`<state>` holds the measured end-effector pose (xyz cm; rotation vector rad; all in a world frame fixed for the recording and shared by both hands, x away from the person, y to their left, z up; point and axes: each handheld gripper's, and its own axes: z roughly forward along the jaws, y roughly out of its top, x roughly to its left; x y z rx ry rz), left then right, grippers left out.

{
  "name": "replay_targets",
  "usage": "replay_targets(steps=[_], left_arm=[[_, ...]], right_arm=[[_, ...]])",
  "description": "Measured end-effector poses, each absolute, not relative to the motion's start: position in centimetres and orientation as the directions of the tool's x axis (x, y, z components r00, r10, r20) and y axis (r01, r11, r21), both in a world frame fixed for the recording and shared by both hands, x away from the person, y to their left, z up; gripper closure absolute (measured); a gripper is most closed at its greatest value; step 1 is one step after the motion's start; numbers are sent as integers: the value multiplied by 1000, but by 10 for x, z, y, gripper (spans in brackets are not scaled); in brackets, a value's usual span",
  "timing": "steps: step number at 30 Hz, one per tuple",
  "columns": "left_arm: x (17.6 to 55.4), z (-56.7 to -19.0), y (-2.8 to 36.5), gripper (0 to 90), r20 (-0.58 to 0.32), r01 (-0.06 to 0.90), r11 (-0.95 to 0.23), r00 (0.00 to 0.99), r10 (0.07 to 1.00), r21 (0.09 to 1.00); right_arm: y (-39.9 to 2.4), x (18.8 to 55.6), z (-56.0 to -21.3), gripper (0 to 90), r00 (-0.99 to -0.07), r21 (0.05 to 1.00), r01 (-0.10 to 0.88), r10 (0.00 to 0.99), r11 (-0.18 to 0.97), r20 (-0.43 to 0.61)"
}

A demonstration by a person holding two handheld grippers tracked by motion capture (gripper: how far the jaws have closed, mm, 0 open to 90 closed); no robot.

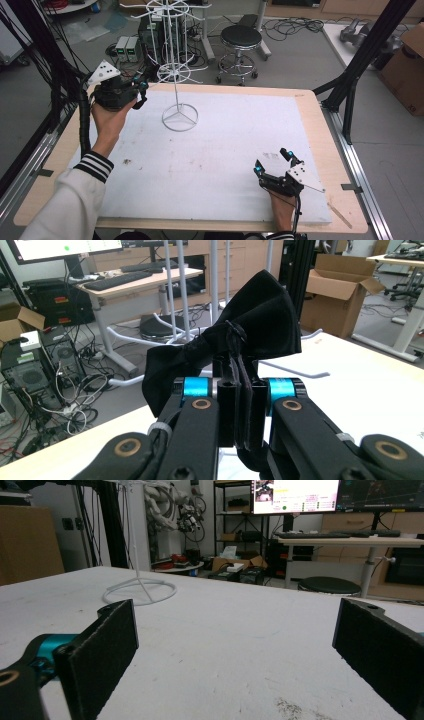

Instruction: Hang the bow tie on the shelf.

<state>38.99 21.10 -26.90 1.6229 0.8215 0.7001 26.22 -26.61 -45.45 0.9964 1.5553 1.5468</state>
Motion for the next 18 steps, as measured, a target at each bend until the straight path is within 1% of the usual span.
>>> replay_targets(steps=[12, 18], left_arm=[[399, -271, 199, 875, 10, 160, -128, 587, 810, 979], [402, -274, 190, 874, 28, 162, -154, 598, 801, 975]], right_arm=[[-266, 262, -455, 33, -446, 999, 37, 894, -15, 30], [-266, 262, -454, 34, -445, 999, 37, 895, -11, 26]])
